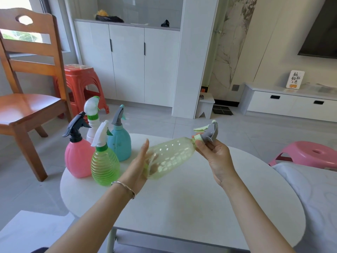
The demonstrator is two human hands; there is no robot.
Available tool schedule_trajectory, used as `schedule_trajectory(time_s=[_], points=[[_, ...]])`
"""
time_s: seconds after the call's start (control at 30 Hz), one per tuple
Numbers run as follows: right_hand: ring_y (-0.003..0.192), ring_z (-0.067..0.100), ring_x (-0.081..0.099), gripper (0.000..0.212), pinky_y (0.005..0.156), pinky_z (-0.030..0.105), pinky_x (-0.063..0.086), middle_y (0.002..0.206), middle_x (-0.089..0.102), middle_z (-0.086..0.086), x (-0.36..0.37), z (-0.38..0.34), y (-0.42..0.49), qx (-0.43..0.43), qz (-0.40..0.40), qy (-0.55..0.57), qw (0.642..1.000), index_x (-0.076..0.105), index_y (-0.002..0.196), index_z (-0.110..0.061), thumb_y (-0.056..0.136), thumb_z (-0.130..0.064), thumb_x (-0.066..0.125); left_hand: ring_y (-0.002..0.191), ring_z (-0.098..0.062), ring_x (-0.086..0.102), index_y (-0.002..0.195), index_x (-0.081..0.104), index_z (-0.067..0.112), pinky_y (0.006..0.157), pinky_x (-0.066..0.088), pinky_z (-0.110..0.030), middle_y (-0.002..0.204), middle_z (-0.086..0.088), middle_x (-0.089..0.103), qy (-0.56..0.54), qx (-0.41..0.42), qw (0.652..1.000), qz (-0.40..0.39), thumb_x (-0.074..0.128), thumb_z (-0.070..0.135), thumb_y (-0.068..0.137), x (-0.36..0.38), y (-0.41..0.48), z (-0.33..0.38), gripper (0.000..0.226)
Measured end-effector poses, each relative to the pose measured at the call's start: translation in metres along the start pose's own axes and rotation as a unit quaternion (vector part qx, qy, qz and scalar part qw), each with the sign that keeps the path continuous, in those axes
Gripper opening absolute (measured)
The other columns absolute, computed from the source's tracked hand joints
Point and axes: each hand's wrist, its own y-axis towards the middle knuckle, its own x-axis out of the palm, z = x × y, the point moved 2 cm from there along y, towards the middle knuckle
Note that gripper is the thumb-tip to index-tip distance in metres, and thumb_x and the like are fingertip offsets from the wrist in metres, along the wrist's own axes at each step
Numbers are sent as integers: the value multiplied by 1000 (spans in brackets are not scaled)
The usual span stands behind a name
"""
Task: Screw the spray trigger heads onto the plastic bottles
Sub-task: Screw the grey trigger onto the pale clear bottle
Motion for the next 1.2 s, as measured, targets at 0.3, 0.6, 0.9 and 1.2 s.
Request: schedule_trajectory(time_s=[0.3,0.6,0.9,1.2], points=[[83,8,68,24,79,21,55,84,73,-4,-13,3,1,44,54,48,996,70,82,-10,66,-28,74,126,-22,50,137,39,28,111,35,-44,138,-9,48,143,133,981,-26,81,51,49,2,-3,15,100],[87,11,68,24,79,21,55,88,73,0,-25,1,3,56,54,20,997,71,87,-9,70,-26,74,107,-13,61,143,27,30,83,52,-24,140,-2,45,272,109,955,-52,63,47,80,2,0,15,75],[85,14,69,16,76,22,56,89,73,4,-23,12,0,92,62,38,993,72,84,-11,73,-23,74,93,-26,65,130,30,32,76,59,-40,125,-7,54,159,47,982,-88,51,64,69,8,-3,10,72],[80,13,71,35,71,22,56,82,75,1,-22,11,-3,113,59,57,990,68,88,-7,62,-28,77,102,-23,63,135,33,28,85,54,-40,129,-5,51,126,14,985,-117,45,66,82,6,-8,5,66]])
